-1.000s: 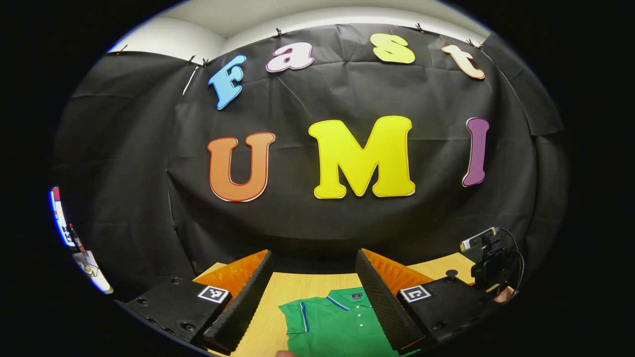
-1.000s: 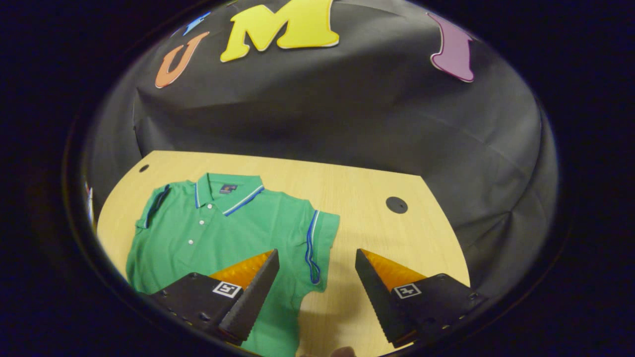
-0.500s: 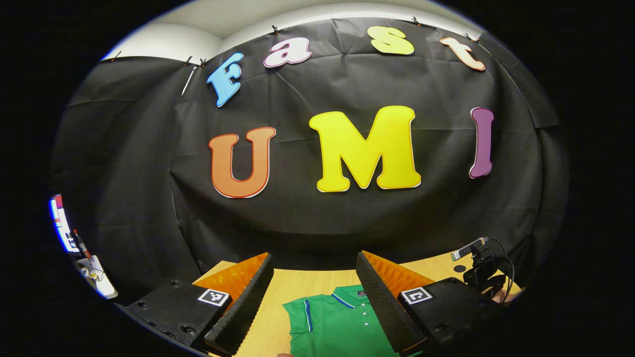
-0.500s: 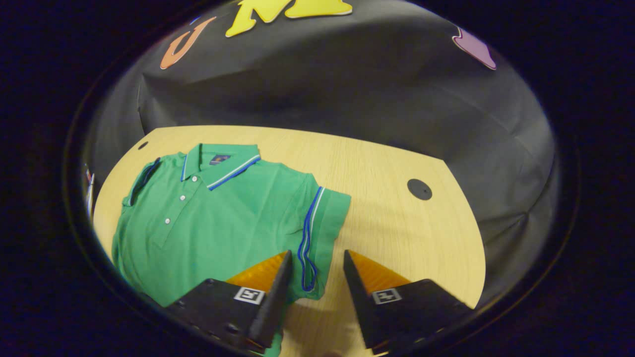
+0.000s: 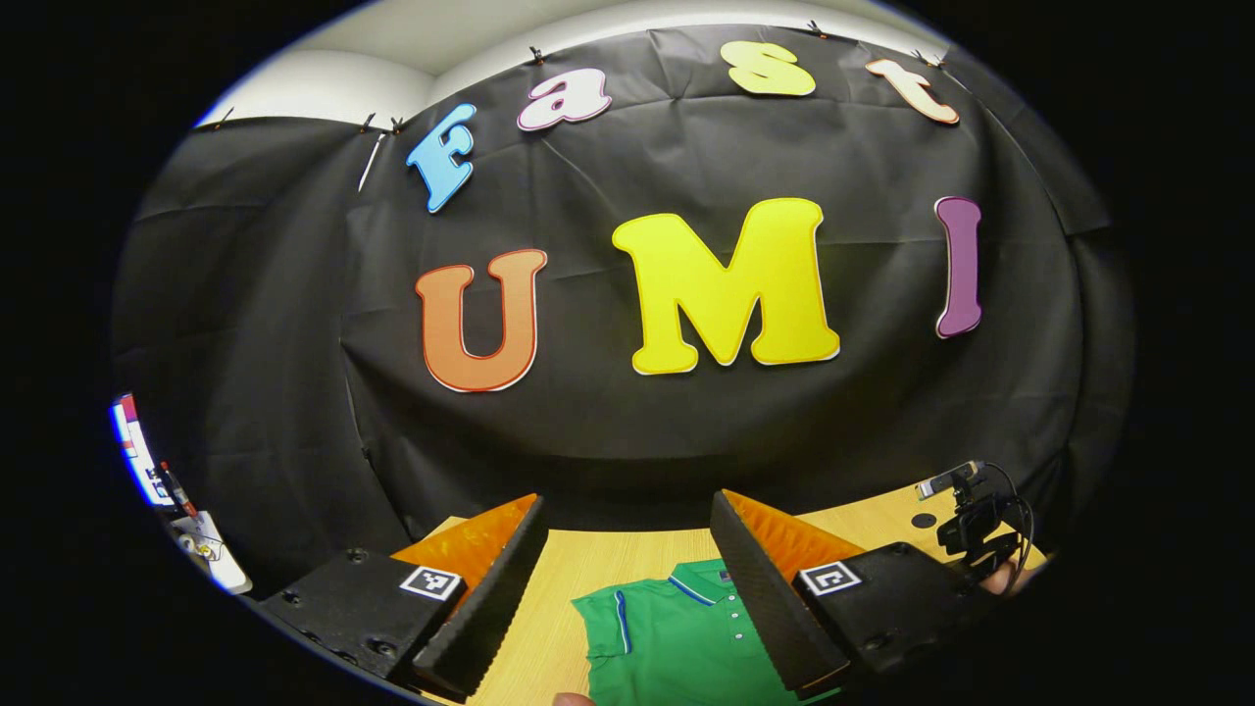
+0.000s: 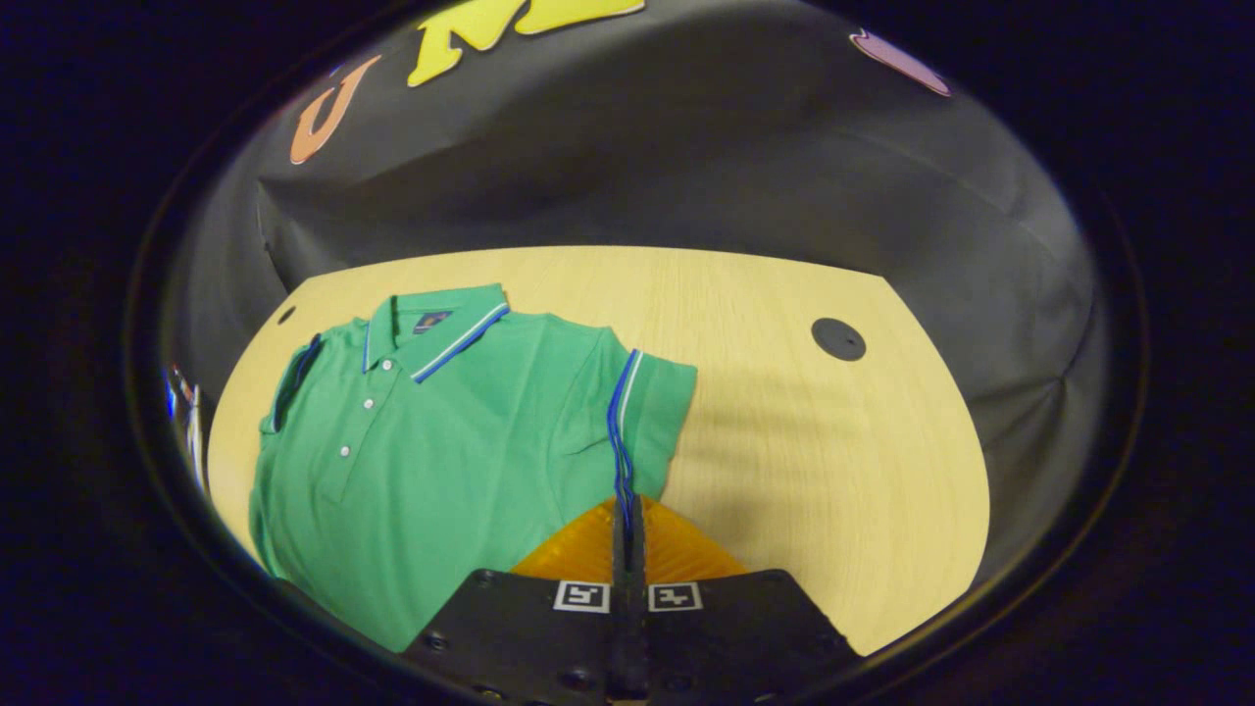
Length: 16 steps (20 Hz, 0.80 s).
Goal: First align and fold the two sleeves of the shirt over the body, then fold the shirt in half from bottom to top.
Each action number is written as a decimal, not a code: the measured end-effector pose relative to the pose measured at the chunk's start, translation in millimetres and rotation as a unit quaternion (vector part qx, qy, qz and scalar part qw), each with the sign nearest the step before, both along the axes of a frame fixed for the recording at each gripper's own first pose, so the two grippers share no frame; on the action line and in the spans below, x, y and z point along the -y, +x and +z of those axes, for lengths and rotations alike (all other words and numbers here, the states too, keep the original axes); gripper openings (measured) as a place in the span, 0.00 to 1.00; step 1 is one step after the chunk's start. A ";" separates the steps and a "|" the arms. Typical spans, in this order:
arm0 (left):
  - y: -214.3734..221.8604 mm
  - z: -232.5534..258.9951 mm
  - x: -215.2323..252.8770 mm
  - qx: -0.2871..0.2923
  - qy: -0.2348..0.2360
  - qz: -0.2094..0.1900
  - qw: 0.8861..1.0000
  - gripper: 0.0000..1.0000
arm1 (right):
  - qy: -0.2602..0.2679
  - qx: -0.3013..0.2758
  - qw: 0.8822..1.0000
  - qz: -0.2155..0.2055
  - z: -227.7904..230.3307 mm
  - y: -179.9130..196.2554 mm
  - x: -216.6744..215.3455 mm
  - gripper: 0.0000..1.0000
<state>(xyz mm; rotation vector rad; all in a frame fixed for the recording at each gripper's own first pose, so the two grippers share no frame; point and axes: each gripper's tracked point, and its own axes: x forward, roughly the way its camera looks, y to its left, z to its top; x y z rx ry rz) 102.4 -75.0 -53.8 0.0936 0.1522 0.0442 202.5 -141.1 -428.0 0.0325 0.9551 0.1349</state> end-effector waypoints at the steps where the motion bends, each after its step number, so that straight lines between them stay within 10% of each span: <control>1: -0.3 -0.3 0.5 0.000 -0.001 -0.001 1.000 1.00 | 0.000 0.002 1.000 -0.001 2.0 0.3 0.1 0.00; 16: -17.7 -3.8 -46.9 -0.005 -0.021 0.035 0.999 1.00 | 0.071 0.037 0.997 0.000 79.9 11.4 -109.7 0.00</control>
